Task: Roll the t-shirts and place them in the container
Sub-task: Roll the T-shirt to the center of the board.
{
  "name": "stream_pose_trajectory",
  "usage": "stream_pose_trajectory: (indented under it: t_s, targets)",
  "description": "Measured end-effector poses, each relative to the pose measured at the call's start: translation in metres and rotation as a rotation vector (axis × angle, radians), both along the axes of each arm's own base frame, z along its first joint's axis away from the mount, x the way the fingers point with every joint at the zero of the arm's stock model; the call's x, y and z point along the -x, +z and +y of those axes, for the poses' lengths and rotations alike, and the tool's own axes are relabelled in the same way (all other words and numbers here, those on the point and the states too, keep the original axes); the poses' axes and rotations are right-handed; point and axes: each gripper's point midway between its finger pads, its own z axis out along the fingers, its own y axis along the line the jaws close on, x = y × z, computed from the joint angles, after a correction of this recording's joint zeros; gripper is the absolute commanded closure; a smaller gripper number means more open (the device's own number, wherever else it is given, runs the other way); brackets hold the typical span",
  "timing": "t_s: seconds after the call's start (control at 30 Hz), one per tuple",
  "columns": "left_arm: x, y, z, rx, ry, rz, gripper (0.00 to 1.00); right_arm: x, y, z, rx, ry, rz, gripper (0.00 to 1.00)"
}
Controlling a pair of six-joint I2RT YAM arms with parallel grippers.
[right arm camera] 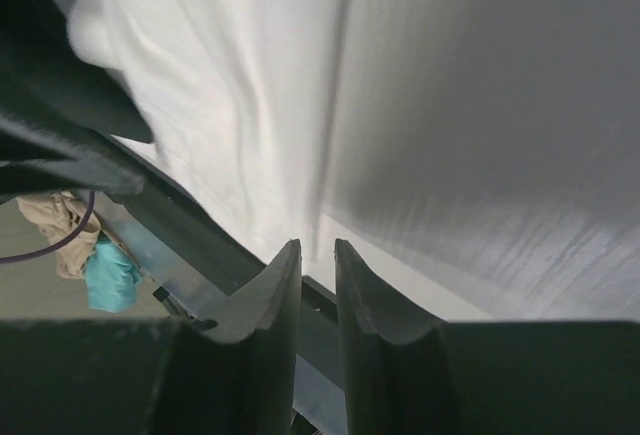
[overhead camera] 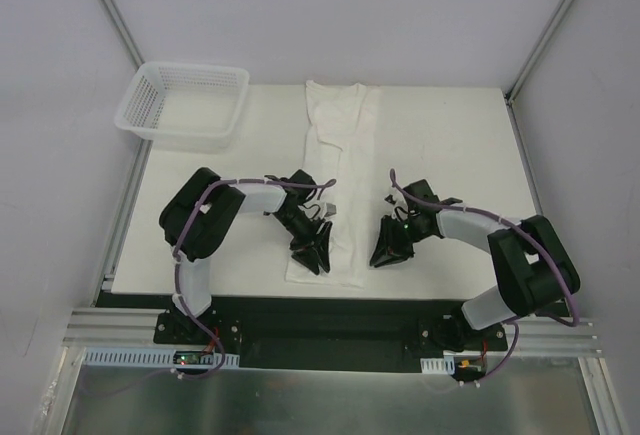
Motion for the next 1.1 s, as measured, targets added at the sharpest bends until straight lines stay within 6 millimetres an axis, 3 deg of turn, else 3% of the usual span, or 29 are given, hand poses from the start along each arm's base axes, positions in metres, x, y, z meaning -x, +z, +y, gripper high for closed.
stream_pose_trajectory:
  t_s: [0.13, 0.17, 0.2, 0.3, 0.4, 0.5, 0.63, 0.8, 1.1]
  targets:
    - [0.001, 0.015, 0.006, 0.009, 0.011, -0.056, 0.39, 0.003, -0.006, -0.006, 0.039, 0.011, 0.01, 0.72]
    - [0.0, 0.02, 0.007, 0.016, 0.015, -0.074, 0.37, 0.004, -0.005, -0.008, 0.05, 0.02, 0.017, 0.69]
    - [0.0, 0.027, 0.008, 0.022, 0.018, -0.097, 0.36, 0.004, -0.002, -0.009, 0.058, 0.031, 0.018, 0.58]
    - [-0.008, 0.051, 0.017, 0.029, 0.048, -0.184, 0.35, -0.002, 0.011, -0.007, 0.059, 0.063, 0.004, 0.47]
    - [-0.021, 0.063, 0.036, 0.009, 0.119, -0.253, 0.38, -0.005, 0.021, -0.006, 0.054, 0.082, -0.003, 0.46]
    - [-0.027, 0.045, 0.067, -0.094, 0.207, -0.254, 0.39, 0.005, 0.017, -0.005, 0.056, 0.085, 0.044, 0.47]
    - [-0.012, 0.01, 0.096, -0.239, 0.25, -0.16, 0.41, 0.03, 0.002, -0.001, 0.077, 0.112, 0.136, 0.47]
    - [0.0, -0.002, 0.099, -0.273, 0.258, -0.084, 0.48, 0.049, -0.005, 0.013, 0.07, 0.148, 0.203, 0.5]
    - [0.016, -0.009, 0.091, -0.248, 0.277, 0.042, 0.6, 0.048, -0.008, 0.025, 0.056, 0.119, 0.241, 0.56]
